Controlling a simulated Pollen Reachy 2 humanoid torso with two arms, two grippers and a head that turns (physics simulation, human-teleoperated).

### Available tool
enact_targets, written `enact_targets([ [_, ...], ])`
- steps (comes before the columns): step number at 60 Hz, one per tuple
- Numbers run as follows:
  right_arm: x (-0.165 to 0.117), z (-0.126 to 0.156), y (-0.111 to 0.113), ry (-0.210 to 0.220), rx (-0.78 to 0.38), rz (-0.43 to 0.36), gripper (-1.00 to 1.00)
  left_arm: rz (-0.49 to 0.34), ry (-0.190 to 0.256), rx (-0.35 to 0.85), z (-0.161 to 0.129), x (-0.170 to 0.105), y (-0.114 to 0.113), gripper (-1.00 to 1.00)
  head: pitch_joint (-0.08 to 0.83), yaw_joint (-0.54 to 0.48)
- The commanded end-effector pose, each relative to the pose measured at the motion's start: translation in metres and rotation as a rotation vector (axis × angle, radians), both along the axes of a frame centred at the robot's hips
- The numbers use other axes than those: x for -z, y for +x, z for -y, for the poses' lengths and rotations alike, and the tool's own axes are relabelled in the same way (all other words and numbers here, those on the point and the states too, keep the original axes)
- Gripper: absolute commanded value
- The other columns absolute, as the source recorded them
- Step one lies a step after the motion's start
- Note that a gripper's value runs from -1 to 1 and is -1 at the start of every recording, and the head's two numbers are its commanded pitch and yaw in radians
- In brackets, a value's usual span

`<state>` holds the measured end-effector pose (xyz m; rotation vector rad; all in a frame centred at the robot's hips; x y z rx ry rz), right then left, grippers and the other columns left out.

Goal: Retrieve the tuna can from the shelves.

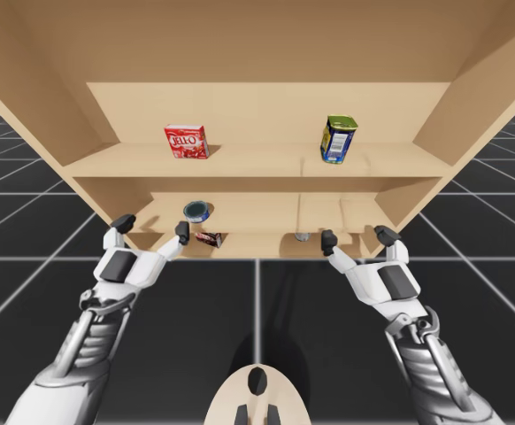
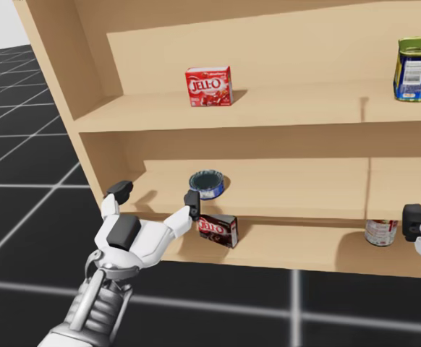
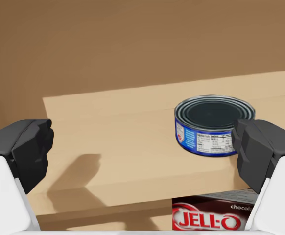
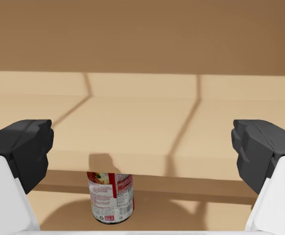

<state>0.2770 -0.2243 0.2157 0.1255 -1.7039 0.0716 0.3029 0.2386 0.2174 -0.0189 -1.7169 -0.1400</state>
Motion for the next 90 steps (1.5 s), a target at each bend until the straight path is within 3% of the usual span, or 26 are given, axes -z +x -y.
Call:
enact_targets([
  [1, 0.001, -0.004, 0.000, 0.015, 0.001, -0.003, -1.00, -0.006, -0.013, 0.020, 0.011, -0.005, -0.007, -1.00, 0.433, 0.25],
  [4, 0.002, -0.004, 0.000, 0.015, 0.000, -0.003, -1.00, -0.050, -0.010, 0.028, 0.019, -0.009, -0.011, -1.00, 0.432, 0.25],
  [8, 0.004, -0.005, 0.002, 0.011, 0.004, -0.010, -1.00, -0.096, 0.028, 0.008, 0.032, -0.017, -0.017, -1.00, 0.431, 0.25],
  [15, 0.006, -0.006, 0.003, 0.009, 0.003, -0.012, -1.00, -0.097, 0.034, 0.023, 0.048, -0.021, -0.014, -1.00, 0.432, 0.26],
  [22, 0.006, -0.004, 0.003, 0.010, 0.004, -0.009, -1.00, -0.118, 0.002, 0.054, 0.057, -0.020, 0.000, -1.00, 0.425, 0.27],
  [35, 0.006, -0.004, 0.003, 0.012, 0.005, -0.011, -1.00, -0.195, -0.096, 0.085, 0.062, -0.017, 0.035, -1.00, 0.426, 0.28],
  [52, 0.005, -0.002, 0.003, 0.014, 0.010, -0.006, -1.00, -0.254, -0.130, 0.088, 0.067, 0.000, 0.075, -1.00, 0.430, 0.28],
  [63, 0.005, -0.002, 0.003, 0.014, 0.012, -0.005, -1.00, -0.289, -0.171, 0.124, 0.069, 0.012, 0.087, -1.00, 0.434, 0.28],
  [65, 0.005, -0.002, 0.003, 0.014, 0.012, -0.005, -1.00, -0.289, -0.169, 0.120, 0.069, 0.013, 0.088, -0.91, 0.435, 0.28],
  [66, 0.005, -0.002, 0.003, 0.014, 0.012, -0.005, -1.00, -0.291, -0.171, 0.119, 0.069, 0.014, 0.089, -0.77, 0.435, 0.28],
  [67, 0.005, -0.002, 0.003, 0.014, 0.012, -0.005, -1.00, -0.291, -0.171, 0.116, 0.069, 0.015, 0.088, -0.16, 0.435, 0.28],
  [68, 0.005, -0.002, 0.003, 0.014, 0.012, -0.005, -1.00, -0.294, -0.177, 0.128, 0.069, 0.016, 0.089, 0.18, 0.435, 0.28],
  [69, 0.005, -0.002, 0.003, 0.015, 0.012, -0.005, -1.00, -0.300, -0.181, 0.132, 0.069, 0.016, 0.089, 0.85, 0.435, 0.28],
  [70, 0.005, -0.002, 0.003, 0.015, 0.013, -0.005, -1.00, -0.297, -0.176, 0.129, 0.069, 0.017, 0.088, 0.96, 0.435, 0.28],
  [80, 0.005, -0.002, 0.002, 0.014, 0.012, -0.003, -1.00, -0.286, -0.166, 0.139, 0.068, 0.017, 0.087, 1.00, 0.434, 0.27],
  [90, 0.005, -0.001, 0.003, 0.015, 0.016, -0.002, -1.00, -0.219, -0.154, 0.159, 0.068, -0.005, 0.077, 1.00, 0.432, 0.27],
])
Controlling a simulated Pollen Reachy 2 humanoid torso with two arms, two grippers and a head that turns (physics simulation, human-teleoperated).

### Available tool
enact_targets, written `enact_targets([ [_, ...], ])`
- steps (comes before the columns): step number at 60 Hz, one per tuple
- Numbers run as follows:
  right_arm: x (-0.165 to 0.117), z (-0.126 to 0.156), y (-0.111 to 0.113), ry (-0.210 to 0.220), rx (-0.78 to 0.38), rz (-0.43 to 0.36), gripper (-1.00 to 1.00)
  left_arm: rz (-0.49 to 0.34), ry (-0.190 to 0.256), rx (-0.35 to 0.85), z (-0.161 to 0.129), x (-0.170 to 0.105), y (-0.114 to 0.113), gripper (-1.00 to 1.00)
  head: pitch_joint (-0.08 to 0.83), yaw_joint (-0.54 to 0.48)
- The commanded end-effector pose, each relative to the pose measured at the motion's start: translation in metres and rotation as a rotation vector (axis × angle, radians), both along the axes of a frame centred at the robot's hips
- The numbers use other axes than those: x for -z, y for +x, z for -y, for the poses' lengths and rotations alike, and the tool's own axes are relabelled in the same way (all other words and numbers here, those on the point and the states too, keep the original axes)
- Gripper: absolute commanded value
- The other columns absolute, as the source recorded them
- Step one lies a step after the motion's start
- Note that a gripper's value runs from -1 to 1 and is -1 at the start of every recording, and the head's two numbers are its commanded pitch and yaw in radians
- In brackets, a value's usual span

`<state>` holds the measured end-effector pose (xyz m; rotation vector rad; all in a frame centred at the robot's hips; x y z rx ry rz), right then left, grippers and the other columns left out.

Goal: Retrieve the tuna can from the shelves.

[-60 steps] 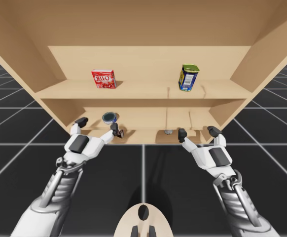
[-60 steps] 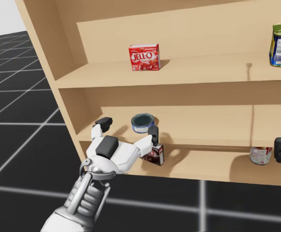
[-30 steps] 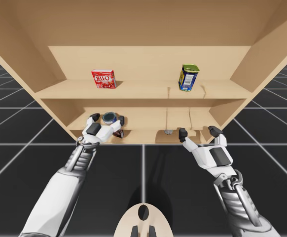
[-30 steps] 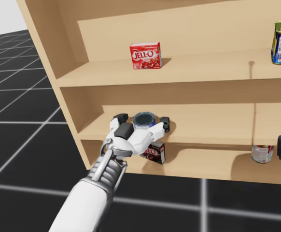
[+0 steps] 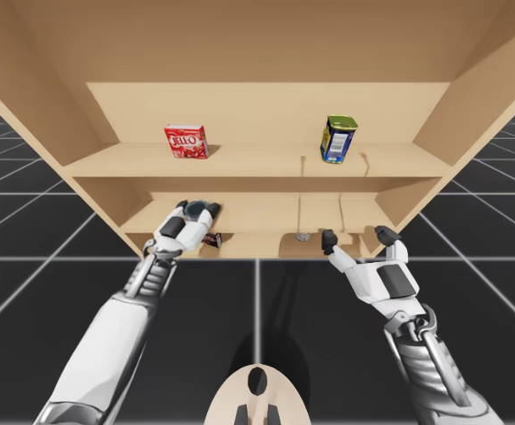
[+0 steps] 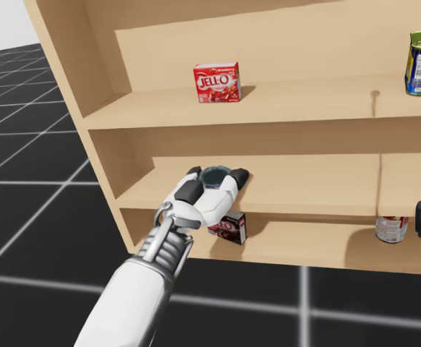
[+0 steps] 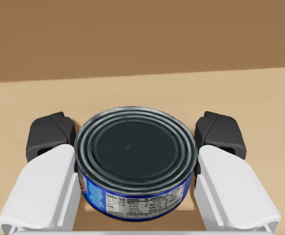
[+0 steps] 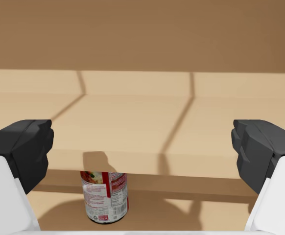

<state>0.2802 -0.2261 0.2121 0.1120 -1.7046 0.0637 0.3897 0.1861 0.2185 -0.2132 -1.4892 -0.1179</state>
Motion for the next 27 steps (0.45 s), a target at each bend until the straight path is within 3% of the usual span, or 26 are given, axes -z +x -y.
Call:
enact_targets([
  [1, 0.001, -0.003, -0.001, 0.018, 0.003, -0.001, -1.00, 0.027, -0.041, 0.038, 0.015, -0.008, -0.013, 1.00, 0.431, 0.27],
  [13, 0.002, -0.002, 0.000, 0.007, 0.011, 0.002, -1.00, 0.100, -0.017, 0.059, 0.006, -0.029, -0.055, 1.00, 0.427, 0.28],
  [27, 0.005, -0.002, 0.001, -0.009, 0.013, -0.007, -1.00, 0.146, -0.007, 0.058, -0.014, -0.030, -0.115, 1.00, 0.433, 0.28],
])
